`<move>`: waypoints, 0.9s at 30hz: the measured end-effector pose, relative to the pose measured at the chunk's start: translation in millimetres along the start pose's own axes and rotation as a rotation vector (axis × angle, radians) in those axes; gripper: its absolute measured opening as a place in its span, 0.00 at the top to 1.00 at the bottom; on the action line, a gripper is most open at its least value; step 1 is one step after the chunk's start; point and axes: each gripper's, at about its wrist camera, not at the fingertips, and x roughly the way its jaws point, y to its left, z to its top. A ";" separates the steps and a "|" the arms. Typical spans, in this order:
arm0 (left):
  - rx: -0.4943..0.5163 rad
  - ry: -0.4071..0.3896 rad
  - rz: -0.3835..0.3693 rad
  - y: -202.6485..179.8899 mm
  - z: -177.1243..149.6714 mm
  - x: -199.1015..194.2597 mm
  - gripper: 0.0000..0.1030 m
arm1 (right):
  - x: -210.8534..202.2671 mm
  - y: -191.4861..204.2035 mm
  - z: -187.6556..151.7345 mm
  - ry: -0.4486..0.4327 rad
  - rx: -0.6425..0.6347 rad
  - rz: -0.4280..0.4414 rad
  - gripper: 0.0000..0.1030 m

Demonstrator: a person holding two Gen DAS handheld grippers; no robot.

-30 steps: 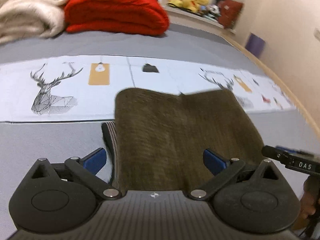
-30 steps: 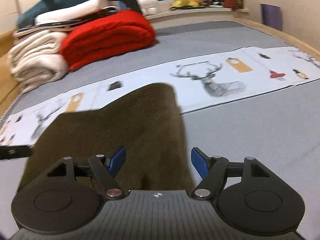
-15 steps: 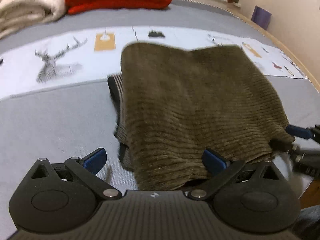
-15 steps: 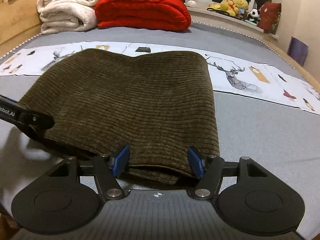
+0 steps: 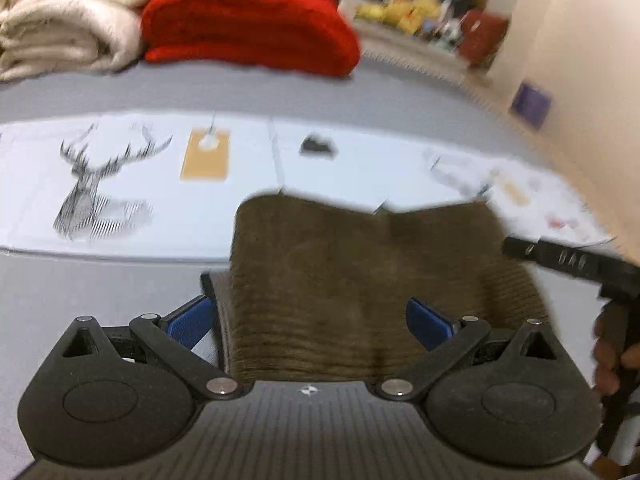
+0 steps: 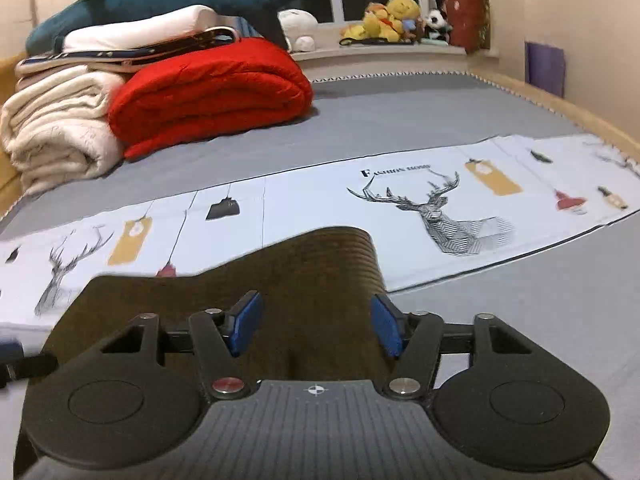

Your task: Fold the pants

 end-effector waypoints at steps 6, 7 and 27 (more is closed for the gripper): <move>-0.058 0.148 0.037 13.1 -4.6 37.4 0.00 | 48.4 6.7 -6.7 0.162 -0.004 -0.094 0.40; -0.059 0.151 0.035 13.6 -3.0 37.4 0.00 | 52.1 7.7 -9.4 0.172 -0.013 -0.101 0.40; 0.099 0.108 0.092 -1.6 -50.7 -23.5 0.00 | -60.9 -7.7 -90.3 0.179 -0.140 -0.050 0.36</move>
